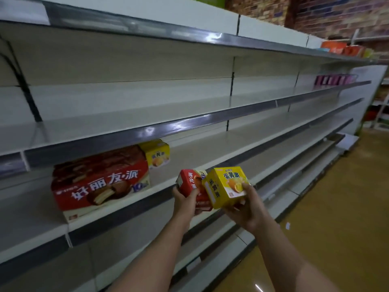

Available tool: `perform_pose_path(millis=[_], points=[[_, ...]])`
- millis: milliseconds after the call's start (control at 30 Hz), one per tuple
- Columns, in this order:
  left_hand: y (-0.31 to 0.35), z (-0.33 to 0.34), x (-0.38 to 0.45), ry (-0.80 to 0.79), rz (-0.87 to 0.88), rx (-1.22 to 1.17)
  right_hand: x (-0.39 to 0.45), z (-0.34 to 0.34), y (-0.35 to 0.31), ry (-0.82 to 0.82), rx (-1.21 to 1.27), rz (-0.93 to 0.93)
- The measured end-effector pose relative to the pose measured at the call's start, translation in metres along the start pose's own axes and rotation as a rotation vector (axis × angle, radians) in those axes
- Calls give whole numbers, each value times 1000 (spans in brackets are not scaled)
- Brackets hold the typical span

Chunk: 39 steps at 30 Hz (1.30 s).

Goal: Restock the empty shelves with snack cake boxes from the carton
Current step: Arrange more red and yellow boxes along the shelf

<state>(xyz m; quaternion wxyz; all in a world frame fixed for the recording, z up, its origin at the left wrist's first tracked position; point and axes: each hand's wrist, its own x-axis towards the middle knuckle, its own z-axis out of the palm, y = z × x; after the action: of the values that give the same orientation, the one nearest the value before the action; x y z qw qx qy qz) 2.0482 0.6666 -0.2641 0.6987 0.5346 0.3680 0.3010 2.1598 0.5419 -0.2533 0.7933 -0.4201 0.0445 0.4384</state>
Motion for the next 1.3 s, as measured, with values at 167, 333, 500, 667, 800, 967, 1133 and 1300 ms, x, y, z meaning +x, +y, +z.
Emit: perform_pose_path(millis=[167, 333, 500, 667, 800, 967, 1133, 1300], points=[[13, -11, 44, 8, -47, -38, 44, 32, 4, -55, 28, -20], [21, -7, 83, 7, -95, -10, 87, 60, -9, -40, 1, 21], [27, 15, 124, 22, -102, -37, 135, 71, -40, -111, -50, 25], [39, 51, 153, 74, -122, -64, 184, 77, -76, -161, -133, 106], [40, 71, 177, 173, -136, -135, 212, 83, -93, -103, -303, 127], [35, 97, 195, 228, -121, -143, 245, 79, -111, -134, -302, 169], [22, 116, 221, 444, -78, 194, 269, 64, -127, -200, -230, 189], [16, 126, 233, 518, -140, 574, 284, 52, -143, -296, -225, 161]])
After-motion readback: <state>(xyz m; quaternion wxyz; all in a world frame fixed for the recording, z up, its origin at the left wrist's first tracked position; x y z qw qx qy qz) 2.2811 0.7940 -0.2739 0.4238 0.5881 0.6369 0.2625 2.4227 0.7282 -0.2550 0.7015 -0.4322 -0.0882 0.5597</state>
